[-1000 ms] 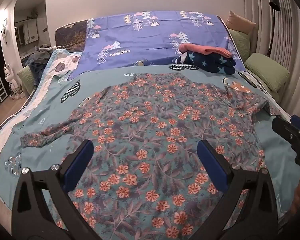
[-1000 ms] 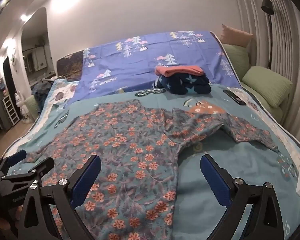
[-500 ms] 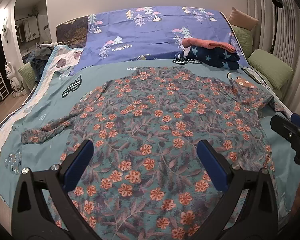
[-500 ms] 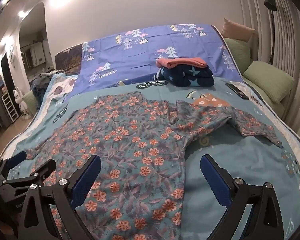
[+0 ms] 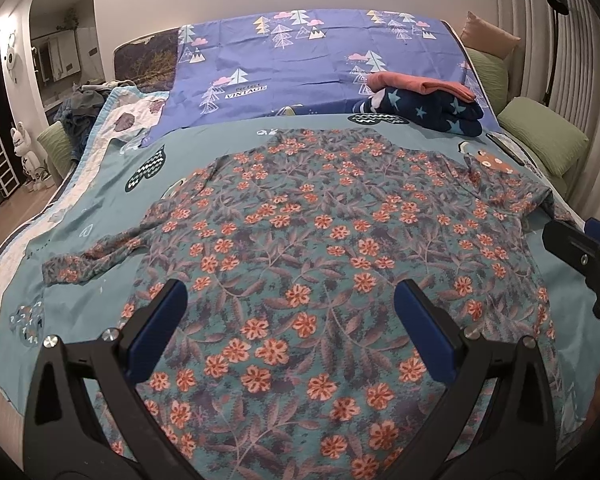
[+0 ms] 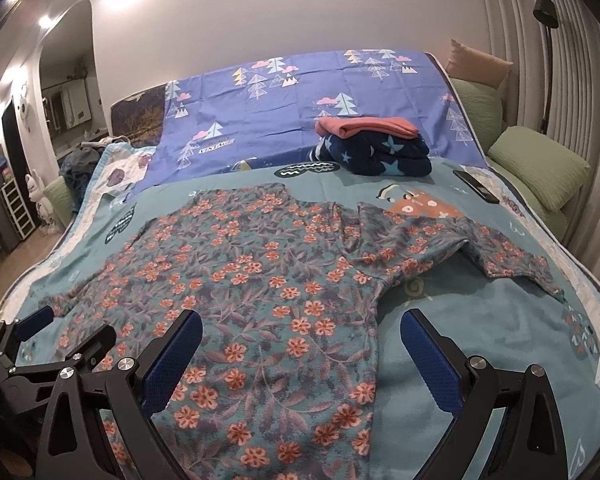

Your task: Fold small clothes

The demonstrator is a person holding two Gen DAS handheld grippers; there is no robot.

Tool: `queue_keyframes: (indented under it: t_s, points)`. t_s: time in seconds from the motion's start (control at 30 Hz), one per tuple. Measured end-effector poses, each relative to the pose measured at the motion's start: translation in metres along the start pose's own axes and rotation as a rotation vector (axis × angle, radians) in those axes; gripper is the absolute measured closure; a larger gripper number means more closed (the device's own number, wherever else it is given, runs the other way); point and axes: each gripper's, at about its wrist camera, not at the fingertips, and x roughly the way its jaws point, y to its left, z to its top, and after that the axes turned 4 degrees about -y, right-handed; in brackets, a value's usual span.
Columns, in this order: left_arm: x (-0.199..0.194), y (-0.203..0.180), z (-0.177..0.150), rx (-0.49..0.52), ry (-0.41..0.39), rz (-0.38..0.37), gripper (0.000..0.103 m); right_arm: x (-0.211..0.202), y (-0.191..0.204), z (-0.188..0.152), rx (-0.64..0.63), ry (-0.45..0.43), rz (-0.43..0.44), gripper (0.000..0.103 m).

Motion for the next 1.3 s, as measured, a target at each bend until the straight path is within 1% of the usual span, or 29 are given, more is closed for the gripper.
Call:
queue_keyframes:
  t_s: [0.33, 1.3]
  points:
    - [-0.002, 0.003, 0.002, -0.002, -0.005, 0.011, 0.000, 0.003, 0.009, 0.004, -0.015, 0.000, 0.019, 0.002]
    - [0.001, 0.005, 0.000, -0.004, 0.005, 0.004, 0.000, 0.009, 0.018, 0.004, -0.034, 0.016, 0.026, 0.002]
